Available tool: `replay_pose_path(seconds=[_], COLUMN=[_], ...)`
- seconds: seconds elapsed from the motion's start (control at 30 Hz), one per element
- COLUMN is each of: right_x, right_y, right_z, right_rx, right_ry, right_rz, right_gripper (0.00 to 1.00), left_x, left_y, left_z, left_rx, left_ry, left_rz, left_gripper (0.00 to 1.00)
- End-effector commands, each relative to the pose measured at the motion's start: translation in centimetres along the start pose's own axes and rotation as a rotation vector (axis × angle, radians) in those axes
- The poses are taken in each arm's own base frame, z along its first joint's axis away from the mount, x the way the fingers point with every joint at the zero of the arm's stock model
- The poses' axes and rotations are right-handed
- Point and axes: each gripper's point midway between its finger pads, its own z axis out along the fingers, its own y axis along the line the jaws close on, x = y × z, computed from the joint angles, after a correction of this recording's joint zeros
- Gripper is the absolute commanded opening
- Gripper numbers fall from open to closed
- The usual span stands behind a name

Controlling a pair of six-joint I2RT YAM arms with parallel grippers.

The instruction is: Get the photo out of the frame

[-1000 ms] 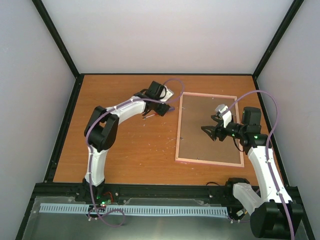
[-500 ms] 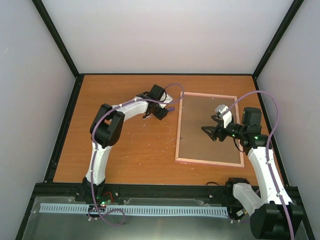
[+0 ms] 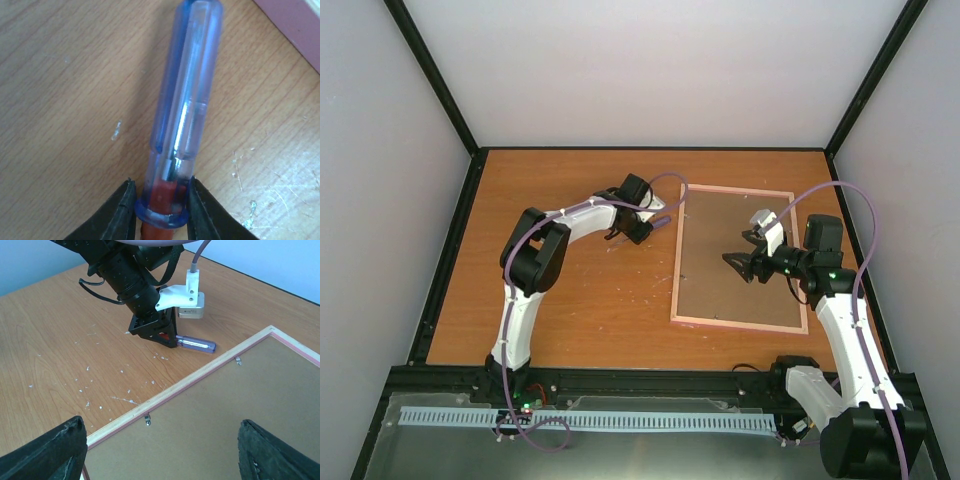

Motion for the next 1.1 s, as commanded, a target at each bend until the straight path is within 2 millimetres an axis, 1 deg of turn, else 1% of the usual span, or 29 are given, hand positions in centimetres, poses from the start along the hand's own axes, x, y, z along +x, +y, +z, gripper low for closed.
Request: replay_pose_path(seconds=[0.0, 0.07, 0.17, 0.2, 0.27, 0.3, 0.33, 0.37, 0.47, 0.5, 0.53, 0.57, 0.6, 0.67, 0.73, 0.87, 0.97, 1.07], right_x=[-0.9, -0.9, -0.8, -0.7, -0.6, -0.5, -0.4, -0.2, -0.3, -0.2, -0.2, -0.7, -1.1, -2.1, -2.8, -3.5, -3.8, -3.9], right_y=[0.4, 0.4, 0.3, 0.2, 0.0, -0.2, -0.3, -0.7, -0.9, -0.6, -0.2, 0.1, 0.8, 2.5, 4.3, 7.1, 8.6, 9.1], right_z=[-0.2, -0.2, -0.1, -0.1, 0.1, 0.1, 0.2, 0.5, 0.8, 0.9, 1.0, 0.9, 0.8, 0.4, 0.4, 1.6, 2.8, 4.0], right_rx=[-0.012, -0.012, -0.011, -0.009, -0.006, -0.002, 0.002, 0.003, -0.025, -0.053, -0.094, -0.131, -0.182, -0.301, -0.412, -0.538, -0.590, -0.614], right_ry=[-0.019, -0.019, -0.016, -0.014, -0.007, -0.004, 0.000, 0.011, 0.040, 0.060, 0.088, 0.096, 0.099, 0.076, 0.057, 0.092, 0.135, 0.183], right_rz=[-0.036, -0.036, -0.033, -0.030, -0.018, -0.010, 0.005, 0.042, 0.102, 0.134, 0.179, 0.200, 0.226, 0.269, 0.311, 0.310, 0.287, 0.289], right_gripper=[0.80, 0.80, 0.80, 0.80, 0.80, 0.80, 0.80, 0.80, 0.80, 0.79, 0.78, 0.78, 0.78, 0.78, 0.78, 0.78, 0.78, 0.75], left_x=[1.1, 0.9, -0.1, -0.9, -1.7, -2.1, -2.1, -2.0, -2.0, -1.7, -2.0, -1.9, -1.7, -1.0, -0.5, 0.5, 1.0, 1.5], left_y=[0.0, -0.2, -0.8, -1.1, -2.0, -2.8, -3.5, -5.6, -8.6, -9.4, -10.1, -10.9, -11.6, -12.9, -13.7, -15.1, -15.7, -16.4], left_z=[-0.3, -0.8, -2.9, -4.5, -6.9, -8.2, -9.4, -11.9, -15.9, -17.0, -18.4, -19.9, -20.8, -22.0, -22.8, -23.6, -23.7, -24.1], left_rx=[0.006, 0.017, 0.039, 0.045, 0.064, 0.077, 0.094, 0.161, 0.265, 0.294, 0.316, 0.334, 0.350, 0.377, 0.402, 0.444, 0.470, 0.509], left_ry=[0.033, 0.021, -0.041, -0.085, -0.153, -0.192, -0.222, -0.304, -0.432, -0.460, -0.511, -0.554, -0.578, -0.615, -0.645, -0.684, -0.687, -0.689], left_rz=[-0.008, -0.022, -0.060, -0.070, -0.088, -0.092, -0.098, -0.110, -0.112, -0.117, -0.114, -0.109, -0.107, -0.109, -0.115, -0.103, -0.091, -0.062], left_gripper=[0.22, 0.15, 0.06, 0.04, 0.01, 0.01, 0.01, 0.01, 0.01, 0.01, 0.01, 0.01, 0.01, 0.01, 0.01, 0.01, 0.01, 0.01])
